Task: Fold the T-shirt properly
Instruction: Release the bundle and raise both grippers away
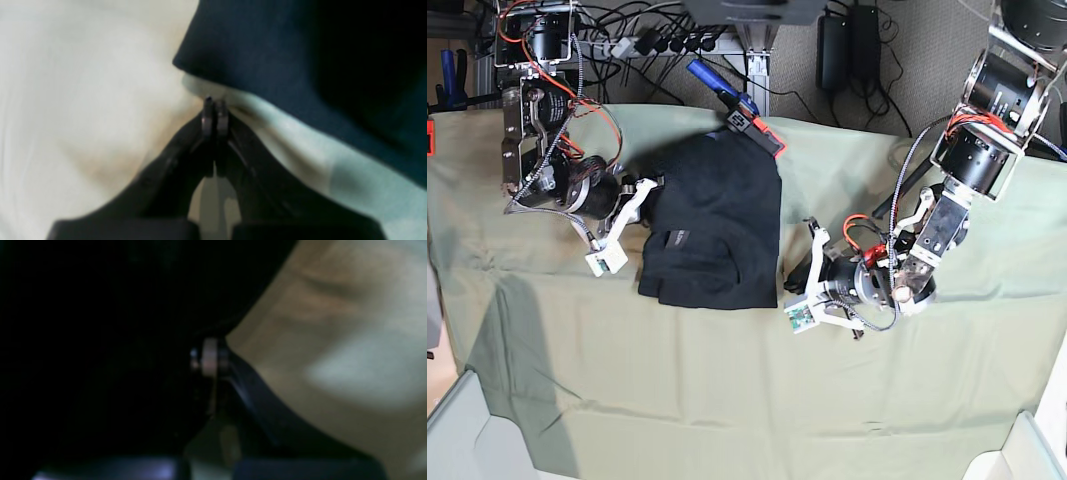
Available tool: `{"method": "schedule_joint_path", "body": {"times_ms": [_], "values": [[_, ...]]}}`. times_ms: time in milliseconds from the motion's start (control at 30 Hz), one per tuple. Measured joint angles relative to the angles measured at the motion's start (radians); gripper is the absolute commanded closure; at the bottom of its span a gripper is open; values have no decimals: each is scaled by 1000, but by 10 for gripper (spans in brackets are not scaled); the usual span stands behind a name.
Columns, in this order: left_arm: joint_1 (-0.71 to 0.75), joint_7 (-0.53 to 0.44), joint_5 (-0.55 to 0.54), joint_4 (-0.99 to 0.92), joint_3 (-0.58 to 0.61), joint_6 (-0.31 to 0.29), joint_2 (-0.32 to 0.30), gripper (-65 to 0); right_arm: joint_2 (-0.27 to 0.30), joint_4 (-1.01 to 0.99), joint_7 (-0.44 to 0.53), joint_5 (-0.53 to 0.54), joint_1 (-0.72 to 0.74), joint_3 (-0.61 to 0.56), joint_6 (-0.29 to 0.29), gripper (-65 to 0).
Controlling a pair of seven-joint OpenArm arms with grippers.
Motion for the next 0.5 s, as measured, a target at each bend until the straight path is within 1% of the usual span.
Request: {"method": "schedule_joint_path", "body": {"times_ms": [33, 67, 100, 133, 200, 267, 333, 400, 500], "values": [[-3, 15, -5, 0, 0, 27, 0, 0, 0, 3, 0, -16, 2, 0, 0, 0], [-10, 51, -9, 0, 0, 52, -1, 0, 0, 4, 0, -27, 4, 8, 0, 0], [-20, 98, -26, 0, -1, 65, -5, 0, 0, 5, 5, -30, 4, 20, 0, 0], [-31, 143, -64, 2, -3, 67, -9, 0, -3, 5, 4, -32, 3, 37, 0, 0], [-36, 203, -140, 34, -20, 71, -28, 0, -8, 6, 8, -35, 3, 83, 0, 0], [-29, 238, -229, 86, -29, 68, -71, 0, -8, 6, 19, -35, 4, 138, 0, 0], [-4, 252, -270, 148, -33, 51, -117, 0, -7, 7, 18, -41, 5, 190, 0, 0], [41, 256, -273, 211, -35, 43, -150, 0, -8, 7, 18, -41, 5, 232, 0, 0], [118, 263, -275, 274, -31, 37, -166, 0, -4, 7, 12, -39, 5, 265, 0, 0]]}}
